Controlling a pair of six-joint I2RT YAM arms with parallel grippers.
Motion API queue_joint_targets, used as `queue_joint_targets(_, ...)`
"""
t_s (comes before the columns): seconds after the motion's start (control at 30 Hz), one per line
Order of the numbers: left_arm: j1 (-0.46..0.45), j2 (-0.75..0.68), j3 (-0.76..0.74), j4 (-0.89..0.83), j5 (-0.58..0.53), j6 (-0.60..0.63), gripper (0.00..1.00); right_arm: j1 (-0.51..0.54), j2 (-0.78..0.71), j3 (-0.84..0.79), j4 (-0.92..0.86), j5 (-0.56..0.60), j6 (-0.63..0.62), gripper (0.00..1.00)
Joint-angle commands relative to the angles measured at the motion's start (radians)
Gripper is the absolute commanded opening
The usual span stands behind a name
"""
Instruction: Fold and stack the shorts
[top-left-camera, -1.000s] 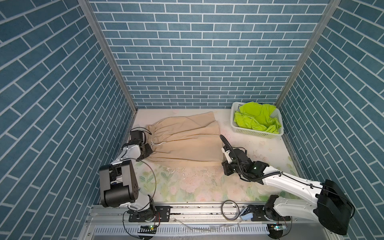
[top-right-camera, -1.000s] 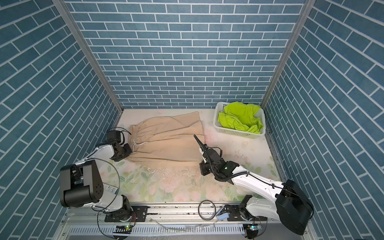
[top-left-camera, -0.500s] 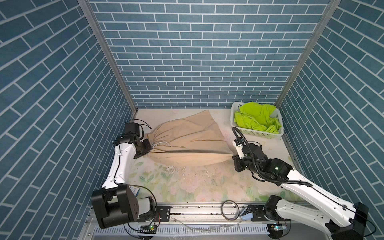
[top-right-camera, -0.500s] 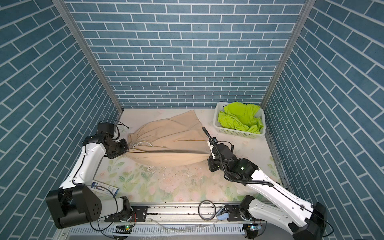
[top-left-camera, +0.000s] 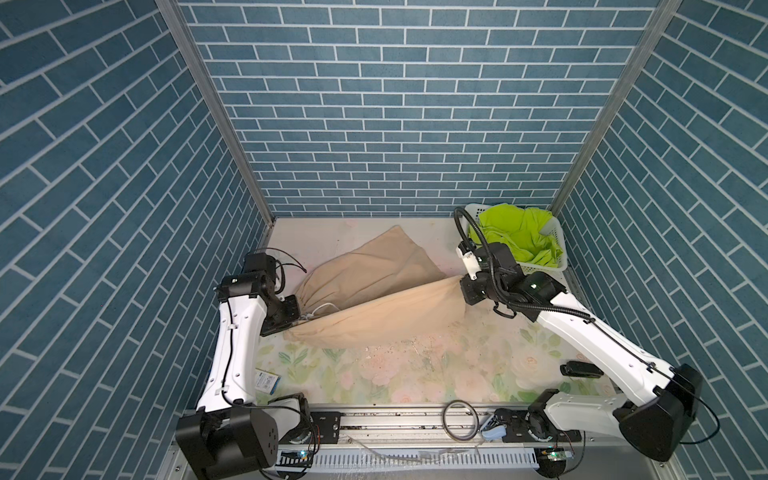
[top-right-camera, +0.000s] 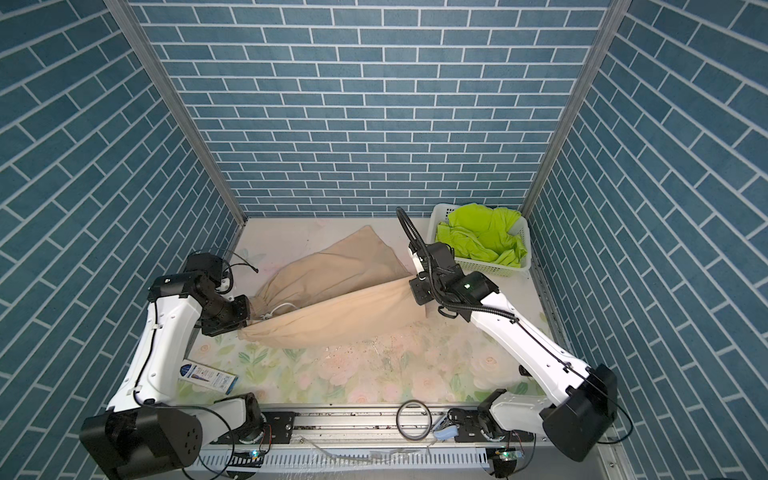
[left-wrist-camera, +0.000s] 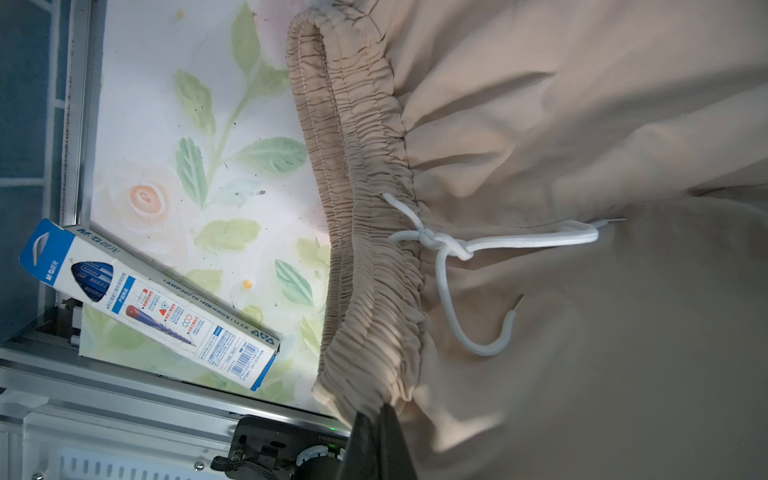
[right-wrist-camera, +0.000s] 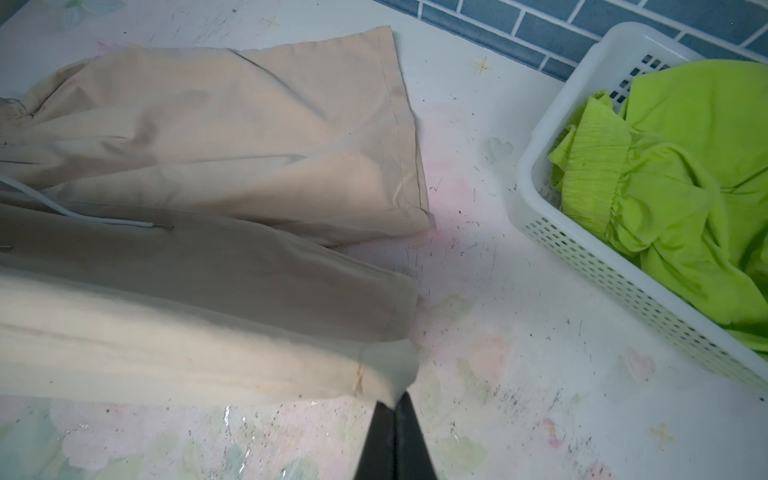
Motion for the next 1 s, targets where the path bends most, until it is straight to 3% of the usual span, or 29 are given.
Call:
queue_joint_targets(0.0,0.005,0.027,0.029,-0.010,-0.063,0.024,0.01,-0.049,0.070,0.092,0.082,-0.065,-0.100,0.00)
queue_joint_targets(0.27,0.012,0.130,0.027,0.065,-0.113,0.003,0.00,-0.121,0.298,0.242,0.141,-0.155,-0.155,0.00)
queue_joint_targets(0.97,0.047,0.483,0.213,0.181,-0.143,0.028,0.00,-0.195,0.680,0.540,0.214,-0.300,-0.182,0.00)
